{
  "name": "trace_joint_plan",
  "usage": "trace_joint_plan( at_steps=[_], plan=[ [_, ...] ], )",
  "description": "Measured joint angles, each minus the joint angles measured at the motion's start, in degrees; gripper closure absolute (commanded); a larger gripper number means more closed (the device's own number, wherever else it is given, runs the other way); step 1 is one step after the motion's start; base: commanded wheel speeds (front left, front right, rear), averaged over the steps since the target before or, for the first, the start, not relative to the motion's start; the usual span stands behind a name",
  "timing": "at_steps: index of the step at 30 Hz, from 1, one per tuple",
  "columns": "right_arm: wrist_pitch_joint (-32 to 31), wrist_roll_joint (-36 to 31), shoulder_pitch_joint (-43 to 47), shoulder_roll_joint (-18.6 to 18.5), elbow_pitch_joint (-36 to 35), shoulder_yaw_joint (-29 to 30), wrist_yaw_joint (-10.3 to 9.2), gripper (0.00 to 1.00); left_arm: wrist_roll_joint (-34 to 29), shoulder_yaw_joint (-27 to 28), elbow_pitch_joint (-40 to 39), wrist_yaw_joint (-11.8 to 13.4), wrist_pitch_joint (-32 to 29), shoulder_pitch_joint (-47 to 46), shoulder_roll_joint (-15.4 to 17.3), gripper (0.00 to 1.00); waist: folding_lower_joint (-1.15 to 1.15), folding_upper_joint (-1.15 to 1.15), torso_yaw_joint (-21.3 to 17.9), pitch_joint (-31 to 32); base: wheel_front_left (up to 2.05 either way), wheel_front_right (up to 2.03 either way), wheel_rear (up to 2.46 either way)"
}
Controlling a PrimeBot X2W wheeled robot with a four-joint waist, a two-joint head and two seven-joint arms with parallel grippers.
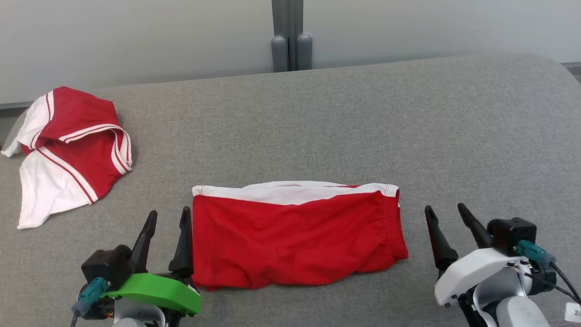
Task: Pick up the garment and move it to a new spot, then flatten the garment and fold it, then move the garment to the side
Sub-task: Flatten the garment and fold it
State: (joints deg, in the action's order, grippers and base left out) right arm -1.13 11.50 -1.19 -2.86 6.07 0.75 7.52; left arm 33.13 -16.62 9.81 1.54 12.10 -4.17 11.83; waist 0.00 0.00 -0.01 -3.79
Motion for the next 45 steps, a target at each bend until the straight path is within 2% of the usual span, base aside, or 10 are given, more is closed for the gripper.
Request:
trace_joint_plan(
  at_steps=[9,22,23,25,26,27,31,36,42,45],
  plan=[
    [-10.03,-2.69,-4.49,0.05,6.94,-3.93,0.0,0.0,0.29,1.69,1.74,-0.12,1.62,-0.02,-0.46,0.0,0.0,0.0,2.58,0.33,0.0,0.0,0.0],
    [-13.79,-4.61,-10.69,0.05,22.64,-3.35,0.01,0.0,1.03,2.97,2.7,-1.04,2.59,-0.63,-1.65,0.0,0.0,0.0,6.24,-0.66,0.0,0.0,0.0],
    [-13.94,-4.63,-11.2,0.04,23.3,-3.56,0.01,0.13,1.2,3.09,2.79,-1.11,2.6,-0.64,-1.65,0.0,0.0,0.0,6.28,-0.73,0.0,0.0,0.0],
    [-14.41,-3.91,-12.1,0.04,24.48,-4.09,0.01,0.62,1.2,3.28,2.9,-1.24,2.6,-0.69,-1.65,0.0,0.0,0.0,6.19,-0.82,0.0,0.0,0.0],
    [-14.55,-3.55,-12.45,0.03,24.91,-4.39,0.01,0.76,1.21,3.35,2.92,-1.29,2.61,-0.73,-1.65,0.0,0.0,0.0,6.11,-0.84,0.0,0.0,0.0],
    [-14.99,-3.15,-12.97,0.04,25.48,-4.67,0.01,1.0,1.23,3.38,2.96,-1.29,2.61,-0.81,-1.66,0.0,0.0,0.0,6.0,-0.87,0.0,0.0,0.0],
    [-14.91,-0.82,-15.12,-0.36,26.59,-5.53,0.03,1.0,1.44,3.52,3.03,-1.29,2.67,-1.24,-1.88,0.0,0.0,0.0,5.25,-1.24,0.0,0.0,0.0],
    [-14.46,1.24,-17.0,-3.28,26.53,-4.89,0.03,1.0,2.01,3.63,3.16,-1.1,2.67,-1.37,-2.44,0.0,0.0,0.0,3.89,-1.32,0.0,0.0,0.0],
    [-16.46,3.48,-16.39,-12.02,24.39,-0.55,0.02,1.0,1.9,2.81,3.58,-1.08,2.67,-1.4,-2.86,0.0,0.0,0.0,2.81,-0.39,0.0,0.0,0.0],
    [-17.67,3.52,-15.07,-14.56,23.25,2.18,0.01,1.0,1.67,2.41,3.89,-1.08,2.66,-1.39,-2.77,0.0,0.0,0.0,2.38,-0.1,0.0,0.0,0.0]
  ],
)
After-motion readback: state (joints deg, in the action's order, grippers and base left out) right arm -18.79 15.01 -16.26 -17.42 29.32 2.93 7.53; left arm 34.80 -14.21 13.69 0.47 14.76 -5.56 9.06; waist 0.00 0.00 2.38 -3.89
